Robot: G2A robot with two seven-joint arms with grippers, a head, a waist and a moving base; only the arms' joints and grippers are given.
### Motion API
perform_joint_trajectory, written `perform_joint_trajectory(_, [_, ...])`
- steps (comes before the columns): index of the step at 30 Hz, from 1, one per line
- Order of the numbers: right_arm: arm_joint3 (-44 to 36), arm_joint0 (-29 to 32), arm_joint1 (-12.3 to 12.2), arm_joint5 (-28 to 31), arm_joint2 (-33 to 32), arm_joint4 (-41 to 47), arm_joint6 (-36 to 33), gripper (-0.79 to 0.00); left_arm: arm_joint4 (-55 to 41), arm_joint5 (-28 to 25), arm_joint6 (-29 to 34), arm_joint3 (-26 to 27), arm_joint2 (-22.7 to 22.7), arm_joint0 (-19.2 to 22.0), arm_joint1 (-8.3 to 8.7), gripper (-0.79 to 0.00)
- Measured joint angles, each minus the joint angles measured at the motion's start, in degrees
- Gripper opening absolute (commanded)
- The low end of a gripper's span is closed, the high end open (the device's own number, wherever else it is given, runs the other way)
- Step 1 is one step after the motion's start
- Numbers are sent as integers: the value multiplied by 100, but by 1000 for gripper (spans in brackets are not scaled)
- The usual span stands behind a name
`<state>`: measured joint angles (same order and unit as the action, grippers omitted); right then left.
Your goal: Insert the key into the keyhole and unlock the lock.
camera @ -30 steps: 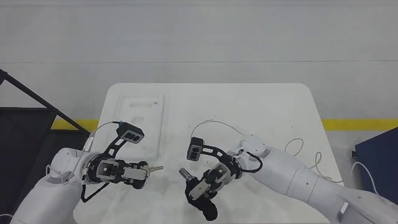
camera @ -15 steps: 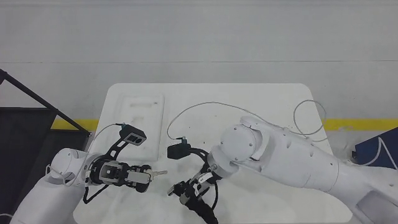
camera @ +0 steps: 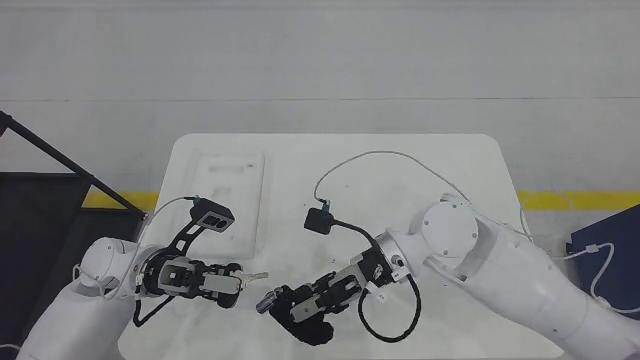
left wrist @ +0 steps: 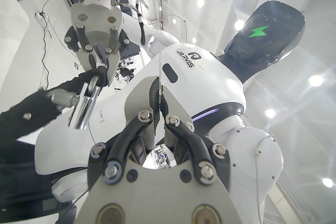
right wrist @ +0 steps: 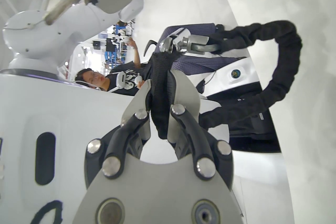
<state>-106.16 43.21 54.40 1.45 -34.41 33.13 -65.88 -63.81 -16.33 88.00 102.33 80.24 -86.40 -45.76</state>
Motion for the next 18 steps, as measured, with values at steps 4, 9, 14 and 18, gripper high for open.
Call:
perform_joint_trajectory(4, [296, 459, -81, 685, -355, 709, -270, -785, 36, 0, 0, 7, 1, -6, -13, -785])
perform_joint_trajectory(9, [574, 758, -95, 1226, -596, 1291, -589, -785, 33, 0, 0, -24, -13, -13, -30, -785])
perform_joint_trajectory(14, [743, 850, -44, 1396, -678, 1586, -789, -785, 12, 0, 0, -248, 90, -42, -51, -785])
perform_joint_trajectory(18, [855, 899, 5, 1447, -697, 1689, -834, -785, 233, 1, 0, -524, 262, -113, -90, -785])
